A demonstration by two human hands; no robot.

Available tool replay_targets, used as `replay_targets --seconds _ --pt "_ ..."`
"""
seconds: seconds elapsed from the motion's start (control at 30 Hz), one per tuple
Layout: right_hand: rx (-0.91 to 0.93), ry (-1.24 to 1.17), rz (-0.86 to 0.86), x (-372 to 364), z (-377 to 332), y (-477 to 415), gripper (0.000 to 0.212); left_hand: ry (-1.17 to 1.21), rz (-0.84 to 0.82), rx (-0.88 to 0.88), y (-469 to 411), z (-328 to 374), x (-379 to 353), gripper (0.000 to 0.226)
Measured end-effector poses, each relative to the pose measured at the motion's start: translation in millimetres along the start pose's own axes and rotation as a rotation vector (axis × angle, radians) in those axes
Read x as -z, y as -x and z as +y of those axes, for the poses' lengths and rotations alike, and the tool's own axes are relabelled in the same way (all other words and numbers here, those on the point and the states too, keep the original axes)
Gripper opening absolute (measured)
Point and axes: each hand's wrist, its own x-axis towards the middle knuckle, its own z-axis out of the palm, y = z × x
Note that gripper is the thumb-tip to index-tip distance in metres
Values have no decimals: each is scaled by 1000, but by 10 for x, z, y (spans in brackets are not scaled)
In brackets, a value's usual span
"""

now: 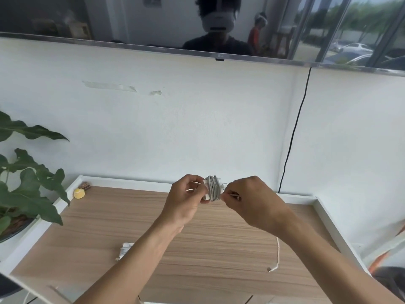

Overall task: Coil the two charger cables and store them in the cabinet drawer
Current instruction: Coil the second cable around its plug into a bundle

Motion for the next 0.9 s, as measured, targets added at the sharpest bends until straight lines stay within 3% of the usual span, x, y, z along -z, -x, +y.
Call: replay_targets --seconds 0.17,0.37,0.63,0.77,0.9 --pt "23 20 -166 53 -99 -13 35 -116 -57 7 84 -27 -36 18" --pt "32 -45 -131 190 10 -139 24 -173 -234 -17 156 23 82 7" --pt "-36 -548 67 13 163 -125 18 337 -387 143 275 215 149 28" --pt "-66 -774 137 -271 137 -73 23 381 -393 156 293 283 147 26" --pt "-97 -775 131 -535 116 -29 21 436 -387 168 311 278 120 23"
